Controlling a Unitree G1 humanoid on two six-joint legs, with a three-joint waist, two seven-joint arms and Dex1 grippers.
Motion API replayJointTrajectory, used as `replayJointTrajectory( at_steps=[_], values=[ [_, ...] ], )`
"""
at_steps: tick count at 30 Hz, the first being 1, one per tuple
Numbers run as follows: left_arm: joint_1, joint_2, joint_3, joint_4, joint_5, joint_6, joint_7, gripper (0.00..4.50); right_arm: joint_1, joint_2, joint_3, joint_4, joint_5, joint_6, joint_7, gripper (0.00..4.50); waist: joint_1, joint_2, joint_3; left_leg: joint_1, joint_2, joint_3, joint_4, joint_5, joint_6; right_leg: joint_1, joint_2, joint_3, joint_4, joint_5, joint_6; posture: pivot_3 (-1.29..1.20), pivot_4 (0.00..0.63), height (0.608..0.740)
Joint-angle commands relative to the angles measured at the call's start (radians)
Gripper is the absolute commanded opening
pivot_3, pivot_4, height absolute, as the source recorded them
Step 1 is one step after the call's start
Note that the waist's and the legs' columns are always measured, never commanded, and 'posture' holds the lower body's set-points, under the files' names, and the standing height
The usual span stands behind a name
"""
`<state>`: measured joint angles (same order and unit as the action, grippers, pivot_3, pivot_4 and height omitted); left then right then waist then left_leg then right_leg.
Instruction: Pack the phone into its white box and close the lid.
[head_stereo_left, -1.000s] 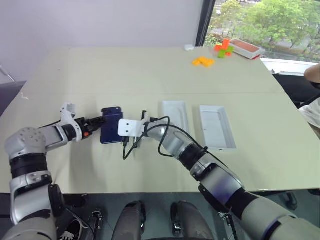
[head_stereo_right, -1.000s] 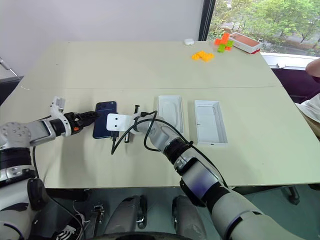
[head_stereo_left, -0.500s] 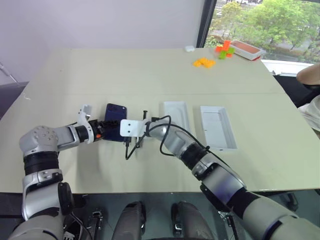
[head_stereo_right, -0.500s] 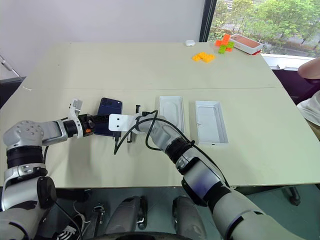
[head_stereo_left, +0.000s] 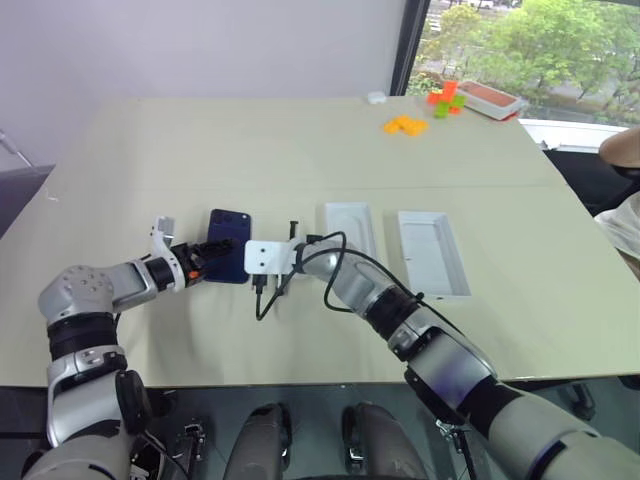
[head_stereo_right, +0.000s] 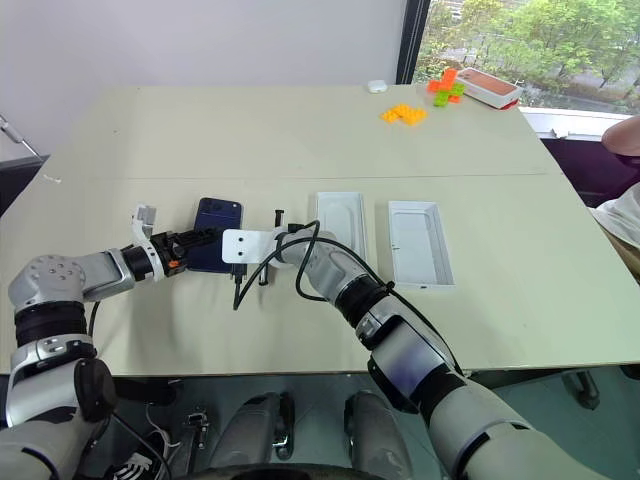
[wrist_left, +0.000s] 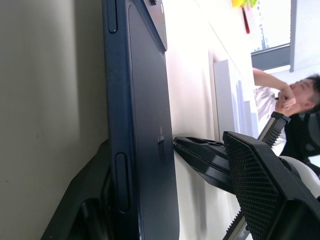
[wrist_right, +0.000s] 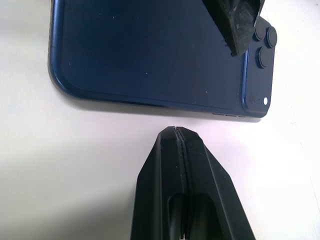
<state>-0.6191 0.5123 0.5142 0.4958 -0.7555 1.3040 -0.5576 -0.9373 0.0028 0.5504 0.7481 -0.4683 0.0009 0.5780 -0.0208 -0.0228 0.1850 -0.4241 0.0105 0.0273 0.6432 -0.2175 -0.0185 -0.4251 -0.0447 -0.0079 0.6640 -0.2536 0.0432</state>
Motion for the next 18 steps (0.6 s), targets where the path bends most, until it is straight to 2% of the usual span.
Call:
replayJointTrajectory(
  at_steps=[1, 3, 7, 8, 15, 18],
  values=[
    [0.043, -0.006, 0.012, 0.007, 0.010, 0.017, 0.042, 2.77, 0.001, -0.006, 0.005, -0.016, -0.007, -0.002, 0.003, 0.00, -0.002, 0.000, 0.000, 0.000, 0.000, 0.000, 0.000, 0.000, 0.000, 0.000, 0.000, 0.000, 0.000, 0.000, 0.000, 0.00, 0.150, 0.740],
    [0.045, -0.008, 0.017, 0.005, 0.007, 0.018, 0.053, 2.18, 0.001, -0.005, 0.005, -0.015, -0.006, -0.003, 0.004, 0.00, -0.004, 0.000, 0.000, 0.000, 0.000, 0.000, -0.001, 0.000, 0.000, 0.000, 0.000, 0.000, 0.000, 0.000, 0.000, 0.00, 0.150, 0.740],
    [0.048, -0.012, 0.032, -0.017, -0.021, 0.028, 0.057, 0.16, 0.006, -0.007, 0.009, -0.021, -0.009, -0.007, 0.008, 0.00, -0.002, -0.001, 0.000, -0.001, 0.000, 0.000, -0.002, 0.000, 0.000, -0.002, 0.000, 0.000, -0.001, 0.000, 0.000, 0.00, 0.150, 0.740],
    [0.050, -0.013, 0.036, -0.019, -0.032, 0.040, 0.055, 0.03, 0.007, -0.008, 0.010, -0.021, -0.010, -0.008, 0.008, 0.00, -0.004, 0.000, 0.000, 0.000, 0.000, 0.000, -0.002, 0.000, 0.000, -0.001, 0.000, 0.000, -0.001, 0.000, 0.000, 0.00, 0.150, 0.740],
    [0.059, -0.021, 0.090, 0.001, -0.077, 0.075, 0.050, 0.03, -0.001, -0.026, -0.019, -0.060, 0.013, -0.003, 0.020, 0.00, -0.003, -0.001, 0.000, -0.001, 0.000, 0.001, -0.009, 0.002, 0.001, -0.003, 0.000, 0.000, -0.003, 0.000, 0.001, 0.00, 0.150, 0.740],
    [0.072, -0.026, 0.111, -0.020, -0.097, 0.077, 0.048, 0.03, 0.009, -0.020, -0.112, -0.149, 0.137, 0.072, 0.102, 0.00, -0.003, -0.001, 0.000, -0.001, 0.000, 0.001, -0.011, 0.003, 0.001, -0.004, 0.000, 0.000, -0.004, 0.000, 0.001, 0.00, 0.150, 0.740]
  ],
)
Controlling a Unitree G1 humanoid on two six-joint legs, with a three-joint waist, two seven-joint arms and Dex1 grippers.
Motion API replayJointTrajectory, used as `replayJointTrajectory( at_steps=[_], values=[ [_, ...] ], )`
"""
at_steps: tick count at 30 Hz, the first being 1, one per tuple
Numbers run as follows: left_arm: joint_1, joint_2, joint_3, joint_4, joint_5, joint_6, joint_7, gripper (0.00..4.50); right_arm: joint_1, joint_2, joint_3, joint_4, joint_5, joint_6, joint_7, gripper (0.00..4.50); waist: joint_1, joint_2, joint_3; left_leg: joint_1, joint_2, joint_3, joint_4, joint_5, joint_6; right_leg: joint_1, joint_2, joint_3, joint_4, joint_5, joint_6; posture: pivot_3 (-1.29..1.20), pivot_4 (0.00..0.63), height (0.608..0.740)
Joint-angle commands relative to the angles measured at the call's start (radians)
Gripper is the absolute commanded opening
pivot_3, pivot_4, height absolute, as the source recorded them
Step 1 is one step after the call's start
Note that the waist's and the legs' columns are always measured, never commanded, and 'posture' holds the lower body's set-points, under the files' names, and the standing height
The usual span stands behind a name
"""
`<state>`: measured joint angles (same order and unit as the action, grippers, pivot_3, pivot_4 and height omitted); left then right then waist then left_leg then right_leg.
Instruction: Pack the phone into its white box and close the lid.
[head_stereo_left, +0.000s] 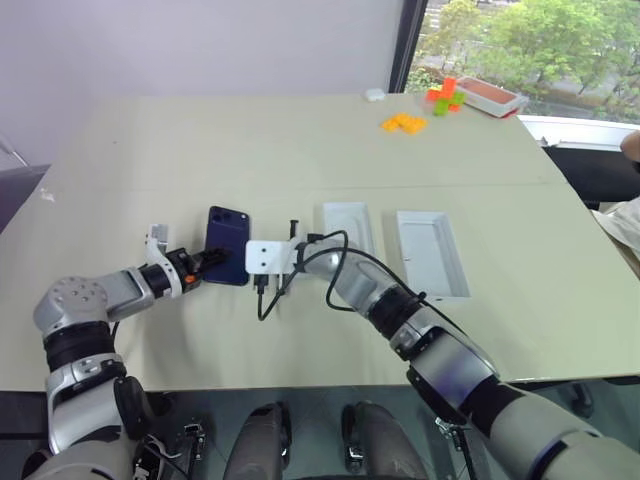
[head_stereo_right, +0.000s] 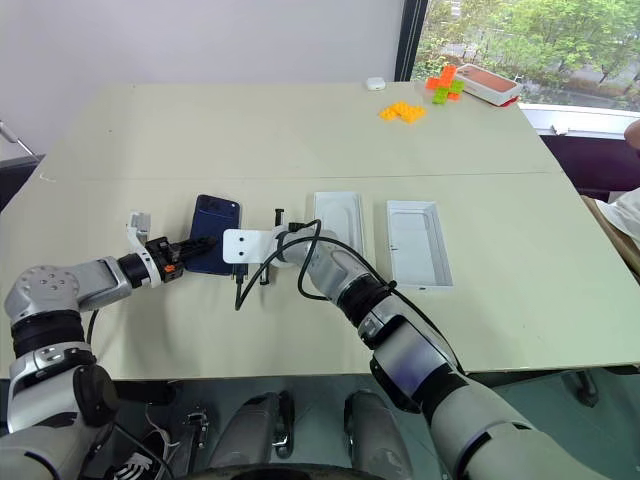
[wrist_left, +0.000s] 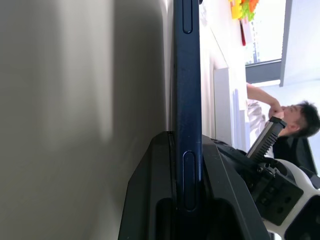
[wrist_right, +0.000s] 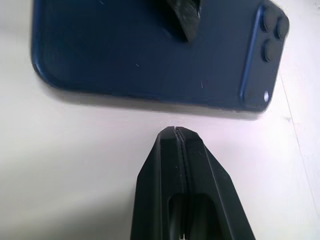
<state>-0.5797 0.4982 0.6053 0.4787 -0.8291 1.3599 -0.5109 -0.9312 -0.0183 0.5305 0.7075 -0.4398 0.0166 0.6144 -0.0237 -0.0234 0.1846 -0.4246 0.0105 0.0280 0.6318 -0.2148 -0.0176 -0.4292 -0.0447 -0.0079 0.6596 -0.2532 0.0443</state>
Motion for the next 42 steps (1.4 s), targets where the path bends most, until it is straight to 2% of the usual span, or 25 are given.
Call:
replayJointTrajectory(
  at_steps=[1, 3, 7, 9, 11, 15, 19, 22, 27, 37, 40, 42],
  values=[
    [0.029, -0.016, 0.047, -0.006, -0.045, 0.032, 0.005, 0.03, 0.009, 0.007, -0.133, -0.148, 0.164, 0.095, 0.096, 0.00, 0.000, 0.000, 0.000, 0.000, 0.000, 0.000, -0.001, 0.000, 0.000, 0.000, 0.000, 0.000, -0.001, 0.001, 0.001, 0.00, 0.150, 0.740],
    [0.036, -0.027, 0.071, -0.057, -0.072, 0.014, 0.008, 0.03, 0.023, 0.021, -0.234, -0.248, 0.315, 0.219, 0.178, 0.00, 0.000, 0.000, 0.000, 0.000, 0.000, 0.000, -0.003, 0.000, 0.000, 0.000, 0.000, 0.000, -0.003, 0.001, 0.003, 0.00, 0.150, 0.740],
    [0.055, -0.063, 0.099, -0.194, -0.113, -0.040, 0.020, 0.03, 0.040, -0.003, -0.327, -0.412, 0.475, 0.430, 0.261, 0.00, 0.002, 0.000, 0.000, -0.002, 0.001, 0.000, -0.005, 0.000, 0.000, 0.000, 0.000, -0.001, -0.007, 0.002, 0.004, 0.00, 0.150, 0.740],
    [0.058, -0.067, 0.112, -0.248, -0.144, -0.019, 0.031, 0.00, 0.034, -0.052, -0.382, -0.505, 0.576, 0.582, 0.318, 0.55, 0.005, -0.001, 0.001, -0.003, 0.001, 0.000, -0.006, 0.000, 0.000, 0.000, 0.000, -0.001, -0.010, 0.002, 0.004, 0.00, 0.150, 0.740],
    [0.050, -0.060, 0.129, -0.239, -0.175, 0.023, 0.042, 0.00, 0.047, -0.132, -0.357, -0.573, 0.582, 0.638, 0.363, 1.34, 0.008, -0.002, 0.001, -0.007, 0.001, 0.000, -0.005, -0.001, -0.001, -0.003, 0.000, -0.001, -0.011, 0.002, 0.003, 0.00, 0.150, 0.740],
    [0.038, -0.064, 0.153, -0.228, -0.233, 0.069, 0.063, 0.00, 0.105, -0.307, -0.237, -0.692, 0.562, 0.632, 0.475, 3.40, 0.006, -0.002, 0.001, -0.010, 0.001, 0.000, -0.005, -0.001, -0.001, -0.005, 0.000, -0.001, -0.014, 0.001, 0.002, 0.00, 0.150, 0.740],
    [0.029, -0.081, 0.149, -0.260, -0.273, 0.095, 0.088, 0.00, 0.167, -0.468, -0.173, -0.766, 0.533, 0.598, 0.547, 3.40, 0.006, -0.002, 0.001, -0.018, 0.001, 0.000, -0.005, 0.000, 0.001, -0.015, 0.000, -0.001, -0.012, 0.002, 0.004, 0.00, 0.150, 0.740],
    [0.023, -0.088, 0.137, -0.274, -0.278, 0.087, 0.106, 0.00, 0.193, -0.547, -0.138, -0.769, 0.496, 0.549, 0.558, 3.40, 0.004, -0.002, 0.002, -0.019, 0.002, 0.001, -0.004, 0.000, 0.001, -0.015, 0.001, -0.001, -0.011, 0.002, 0.004, 0.00, 0.150, 0.740],
    [0.014, -0.079, 0.123, -0.285, -0.293, 0.101, 0.112, 0.00, 0.213, -0.598, -0.118, -0.753, 0.450, 0.502, 0.544, 3.40, 0.010, -0.002, 0.002, -0.018, 0.002, 0.001, -0.001, 0.001, 0.002, -0.013, 0.002, -0.001, -0.010, 0.002, 0.004, 0.00, 0.150, 0.740],
    [0.006, -0.076, 0.115, -0.290, -0.308, 0.105, 0.142, 0.00, 0.228, -0.619, -0.079, -0.669, 0.370, 0.423, 0.540, 3.40, 0.012, -0.002, 0.002, -0.018, 0.001, 0.001, 0.000, 0.002, 0.003, -0.012, 0.002, -0.001, -0.010, 0.002, 0.004, 0.00, 0.150, 0.740],
    [0.008, -0.074, 0.115, -0.292, -0.309, 0.098, 0.148, 0.00, 0.244, -0.639, -0.059, -0.675, 0.354, 0.412, 0.563, 2.53, 0.012, -0.002, 0.002, -0.018, 0.001, 0.001, 0.001, 0.002, 0.003, -0.011, 0.002, -0.002, -0.010, 0.002, 0.004, 0.00, 0.150, 0.740],
    [0.011, -0.073, 0.111, -0.295, -0.312, 0.095, 0.148, 0.00, 0.252, -0.641, -0.054, -0.686, 0.354, 0.409, 0.572, 1.55, 0.012, -0.002, 0.002, -0.017, 0.001, 0.001, 0.002, 0.002, 0.004, -0.010, 0.002, -0.002, -0.010, 0.002, 0.004, 0.00, 0.150, 0.740]
  ],
)
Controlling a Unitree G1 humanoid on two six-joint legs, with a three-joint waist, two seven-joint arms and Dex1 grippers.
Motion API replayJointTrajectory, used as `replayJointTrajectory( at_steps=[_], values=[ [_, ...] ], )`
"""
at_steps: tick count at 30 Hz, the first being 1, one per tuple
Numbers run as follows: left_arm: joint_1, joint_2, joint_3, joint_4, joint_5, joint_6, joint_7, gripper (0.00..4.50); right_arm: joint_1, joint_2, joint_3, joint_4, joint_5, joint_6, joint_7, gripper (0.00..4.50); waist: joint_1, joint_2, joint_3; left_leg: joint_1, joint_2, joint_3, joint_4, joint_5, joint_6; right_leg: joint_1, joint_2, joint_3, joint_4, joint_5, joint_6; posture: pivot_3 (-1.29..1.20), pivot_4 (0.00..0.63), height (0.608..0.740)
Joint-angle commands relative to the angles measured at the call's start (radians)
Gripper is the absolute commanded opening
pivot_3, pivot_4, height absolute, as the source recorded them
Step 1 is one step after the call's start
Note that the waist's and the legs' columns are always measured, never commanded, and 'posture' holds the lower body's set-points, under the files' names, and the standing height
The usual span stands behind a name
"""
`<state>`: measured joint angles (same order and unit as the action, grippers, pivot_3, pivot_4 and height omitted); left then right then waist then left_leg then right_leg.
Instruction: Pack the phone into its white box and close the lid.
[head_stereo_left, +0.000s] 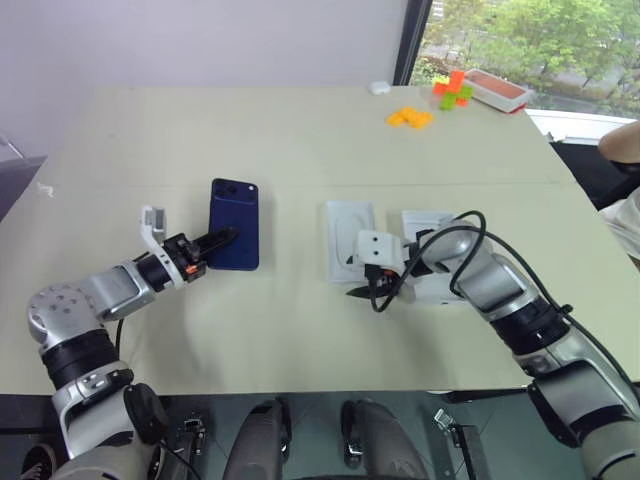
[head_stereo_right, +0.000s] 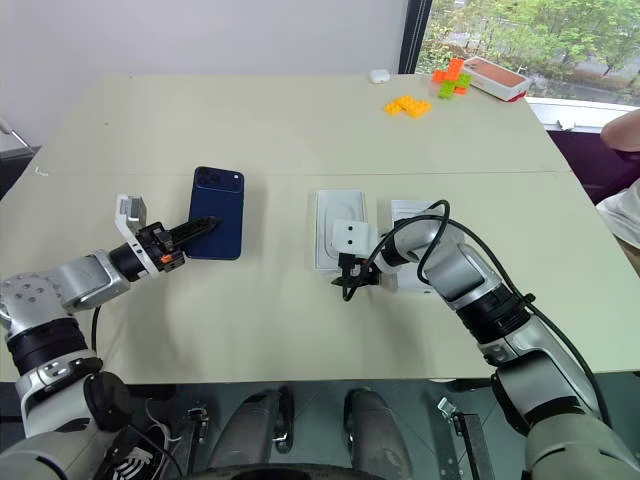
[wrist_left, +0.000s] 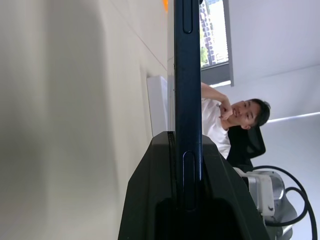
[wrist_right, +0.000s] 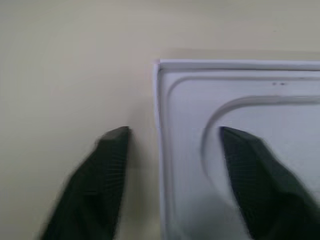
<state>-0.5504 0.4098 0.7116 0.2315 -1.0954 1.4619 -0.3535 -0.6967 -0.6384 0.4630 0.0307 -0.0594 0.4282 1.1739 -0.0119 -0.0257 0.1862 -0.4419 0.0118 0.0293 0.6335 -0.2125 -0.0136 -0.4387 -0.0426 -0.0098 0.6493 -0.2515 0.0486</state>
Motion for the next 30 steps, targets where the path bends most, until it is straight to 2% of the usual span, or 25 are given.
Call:
replayJointTrajectory(
  at_steps=[1, 2, 3, 16, 21, 24, 26, 30],
  values=[
    [-0.018, 0.018, 0.001, -0.050, -0.050, -0.006, -0.014, 0.00, 0.018, -0.016, 0.011, -0.013, -0.022, 0.002, 0.012, 1.08, 0.000, 0.000, 0.000, 0.001, 0.000, 0.000, 0.000, 0.000, 0.000, 0.001, 0.000, 0.000, 0.000, 0.000, 0.000, 0.00, 0.150, 0.740],
    [-0.020, 0.017, 0.003, -0.048, -0.058, -0.002, -0.017, 0.00, 0.019, -0.014, 0.012, -0.019, -0.023, 0.007, 0.012, 0.61, 0.000, -0.001, -0.001, 0.001, 0.000, 0.000, 0.001, 0.000, 0.000, 0.002, 0.000, 0.000, 0.000, 0.000, 0.000, 0.00, 0.150, 0.740],
    [-0.022, 0.018, 0.003, -0.046, -0.062, -0.001, -0.017, 0.00, 0.020, -0.011, 0.013, -0.025, -0.026, 0.008, 0.009, 0.42, 0.000, -0.001, -0.001, 0.002, 0.000, 0.000, 0.001, 0.000, 0.001, 0.003, 0.000, 0.000, 0.000, 0.000, 0.000, 0.00, 0.150, 0.740],
    [-0.032, 0.035, -0.015, -0.033, -0.065, -0.044, -0.005, 0.00, 0.073, 0.160, 0.000, -0.319, 0.074, 0.413, -0.114, 0.42, -0.001, -0.001, -0.001, 0.007, 0.001, 0.000, 0.000, 0.001, 0.001, 0.007, 0.000, 0.000, 0.001, 0.000, 0.000, 0.00, 0.150, 0.740],
    [-0.041, 0.027, -0.028, -0.032, -0.062, -0.067, 0.004, 0.00, 0.066, 0.200, 0.062, -0.333, 0.064, 0.452, -0.159, 0.42, -0.003, -0.002, -0.001, 0.007, 0.000, 0.000, 0.000, 0.001, 0.001, 0.007, 0.000, 0.000, 0.001, 0.000, -0.001, 0.00, 0.150, 0.740],
    [-0.042, 0.024, -0.032, -0.033, -0.065, -0.069, 0.011, 0.00, 0.065, 0.197, 0.097, -0.312, 0.053, 0.402, -0.162, 0.42, -0.004, -0.002, -0.001, 0.007, 0.000, 0.000, 0.000, 0.001, 0.001, 0.007, 0.000, 0.000, 0.001, 0.000, -0.001, 0.00, 0.150, 0.740],
    [-0.046, 0.024, -0.035, -0.034, -0.070, -0.068, 0.015, 0.00, 0.064, 0.209, 0.061, -0.322, 0.108, 0.451, -0.146, 0.42, -0.004, -0.002, -0.001, 0.007, 0.000, 0.000, 0.000, 0.001, 0.001, 0.007, 0.000, 0.000, 0.001, 0.000, -0.001, 0.00, 0.150, 0.740],
    [-0.037, 0.010, -0.071, -0.070, -0.065, -0.065, 0.024, 0.00, 0.039, 0.240, 0.000, -0.320, 0.185, 0.515, -0.148, 2.45, -0.002, -0.002, -0.001, 0.007, 0.001, 0.000, 0.000, 0.001, 0.001, 0.007, 0.000, 0.000, 0.001, 0.000, -0.001, 0.00, 0.150, 0.740]
  ],
)
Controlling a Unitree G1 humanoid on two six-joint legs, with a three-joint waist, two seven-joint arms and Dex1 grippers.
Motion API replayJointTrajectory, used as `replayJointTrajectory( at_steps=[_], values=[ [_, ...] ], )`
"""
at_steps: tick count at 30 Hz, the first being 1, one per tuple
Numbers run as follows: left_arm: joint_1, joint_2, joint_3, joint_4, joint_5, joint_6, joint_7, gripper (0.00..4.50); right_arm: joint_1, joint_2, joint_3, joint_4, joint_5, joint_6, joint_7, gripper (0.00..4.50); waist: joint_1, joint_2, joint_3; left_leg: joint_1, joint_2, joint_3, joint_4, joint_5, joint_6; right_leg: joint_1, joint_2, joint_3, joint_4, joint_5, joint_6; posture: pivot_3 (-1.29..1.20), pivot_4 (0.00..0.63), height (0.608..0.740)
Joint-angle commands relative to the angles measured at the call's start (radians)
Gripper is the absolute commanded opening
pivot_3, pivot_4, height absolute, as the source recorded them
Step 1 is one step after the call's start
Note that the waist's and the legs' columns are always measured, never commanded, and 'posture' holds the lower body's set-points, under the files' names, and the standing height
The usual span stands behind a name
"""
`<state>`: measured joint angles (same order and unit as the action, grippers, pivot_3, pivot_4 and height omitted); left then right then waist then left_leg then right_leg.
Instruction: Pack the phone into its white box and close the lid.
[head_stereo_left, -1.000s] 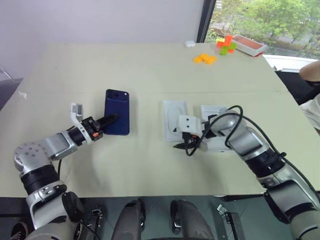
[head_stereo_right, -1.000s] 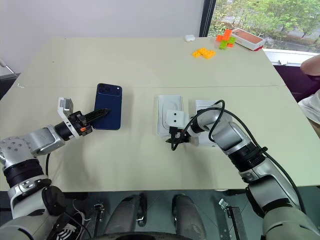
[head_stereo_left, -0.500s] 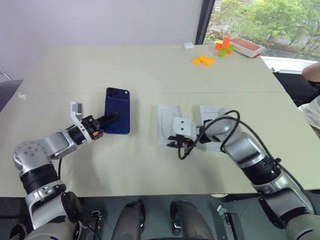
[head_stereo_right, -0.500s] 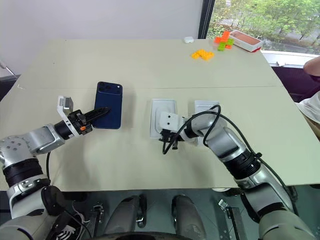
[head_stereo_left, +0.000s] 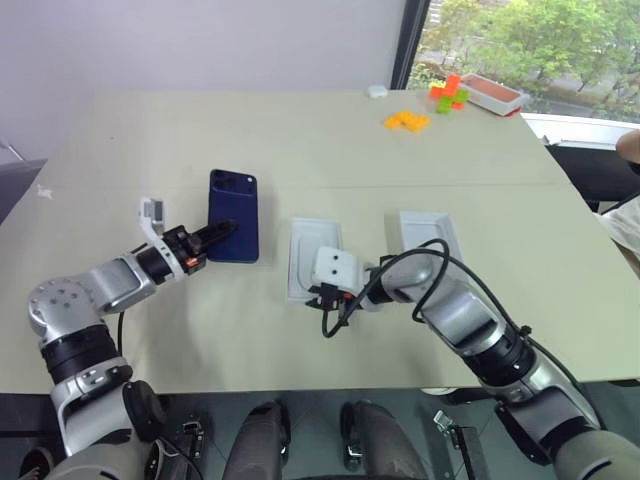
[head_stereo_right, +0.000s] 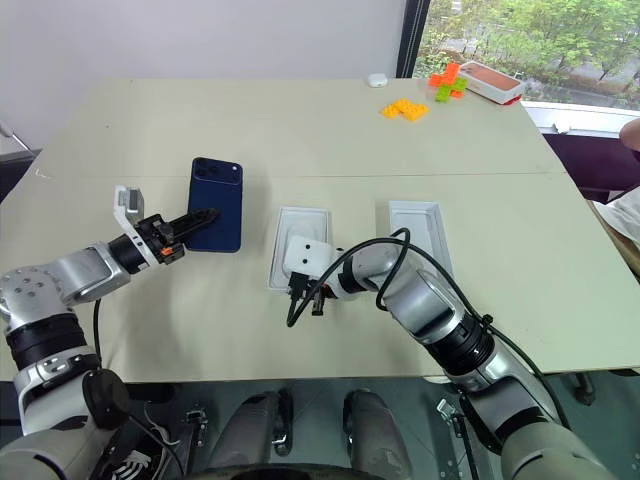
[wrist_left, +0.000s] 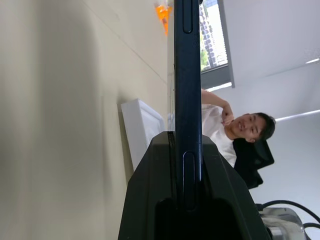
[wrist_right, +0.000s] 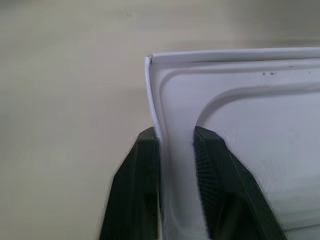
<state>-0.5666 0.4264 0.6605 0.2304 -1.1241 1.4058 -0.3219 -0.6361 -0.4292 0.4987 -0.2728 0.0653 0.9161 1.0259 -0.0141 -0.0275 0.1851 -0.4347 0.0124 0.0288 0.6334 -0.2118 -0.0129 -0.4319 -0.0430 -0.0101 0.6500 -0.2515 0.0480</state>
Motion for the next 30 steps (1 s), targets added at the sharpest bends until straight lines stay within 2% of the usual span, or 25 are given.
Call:
replayJointTrajectory(
  at_steps=[1, 4, 6, 8, 12, 18, 23, 30],
  values=[
    [-0.006, -0.008, -0.051, -0.103, -0.025, -0.011, -0.014, 0.00, -0.031, 0.039, -0.051, -0.013, 0.076, 0.032, -0.007, 3.02, 0.000, 0.000, 0.000, 0.000, 0.000, 0.000, 0.000, 0.000, 0.000, 0.000, 0.000, 0.000, 0.000, 0.000, 0.000, 0.00, 0.150, 0.740],
    [0.006, -0.027, -0.080, -0.155, -0.040, -0.008, 0.003, 0.00, -0.054, 0.057, -0.105, -0.001, 0.123, 0.030, -0.025, 4.42, 0.001, 0.000, 0.000, 0.000, 0.000, 0.000, 0.000, 0.000, 0.000, 0.000, 0.000, 0.000, 0.000, 0.000, 0.000, 0.00, 0.150, 0.740],
    [-0.006, -0.059, -0.070, -0.177, -0.078, 0.003, 0.047, 0.00, -0.088, 0.102, -0.218, 0.030, 0.188, 0.059, -0.063, 4.42, 0.001, 0.000, 0.000, 0.000, 0.000, 0.000, 0.000, 0.000, 0.000, 0.000, 0.000, 0.000, 0.000, 0.000, 0.000, 0.00, 0.150, 0.740],
    [-0.018, -0.092, -0.066, -0.193, -0.115, 0.018, 0.103, 0.00, -0.111, 0.088, -0.287, 0.059, 0.224, 0.045, -0.062, 4.42, 0.004, 0.000, 0.000, 0.000, 0.000, 0.000, 0.000, 0.000, 0.000, 0.000, 0.000, 0.000, 0.000, 0.000, 0.000, 0.00, 0.150, 0.740],
    [-0.010, -0.164, -0.064, -0.217, -0.196, 0.015, 0.230, 0.00, -0.103, -0.015, -0.363, 0.101, 0.274, -0.031, 0.005, 4.42, 0.004, 0.000, 0.000, 0.000, -0.001, 0.000, 0.000, 0.000, 0.000, 0.001, -0.001, 0.000, -0.001, 0.000, 0.000, 0.00, 0.150, 0.740],
    [0.030, -0.208, -0.081, -0.232, -0.281, -0.009, 0.394, 0.00, -0.001, -0.181, -0.383, 0.142, 0.282, -0.231, 0.133, 4.42, 0.001, 0.000, 0.000, 0.000, -0.001, 0.001, -0.001, 0.000, 0.001, 0.001, 0.000, 0.000, -0.001, 0.000, 0.003, 0.00, 0.150, 0.740],
    [0.079, -0.253, -0.126, -0.236, -0.419, -0.053, 0.553, 0.00, 0.020, -0.220, -0.359, 0.173, 0.265, -0.283, 0.140, 4.42, 0.003, 0.000, 0.000, 0.002, 0.000, 0.001, 0.001, 0.000, 0.001, 0.001, 0.002, 0.000, 0.004, 0.000, 0.004, 0.00, 0.150, 0.740],
    [0.165, -0.244, -0.254, -0.270, -0.575, -0.135, 0.725, 0.00, 0.010, -0.216, -0.340, 0.204, 0.245, -0.320, 0.117, 4.42, 0.005, -0.001, 0.000, 0.002, 0.001, 0.001, 0.012, -0.001, 0.002, 0.006, 0.002, 0.000, 0.005, 0.000, 0.003, 0.00, 0.150, 0.740]
  ],
)
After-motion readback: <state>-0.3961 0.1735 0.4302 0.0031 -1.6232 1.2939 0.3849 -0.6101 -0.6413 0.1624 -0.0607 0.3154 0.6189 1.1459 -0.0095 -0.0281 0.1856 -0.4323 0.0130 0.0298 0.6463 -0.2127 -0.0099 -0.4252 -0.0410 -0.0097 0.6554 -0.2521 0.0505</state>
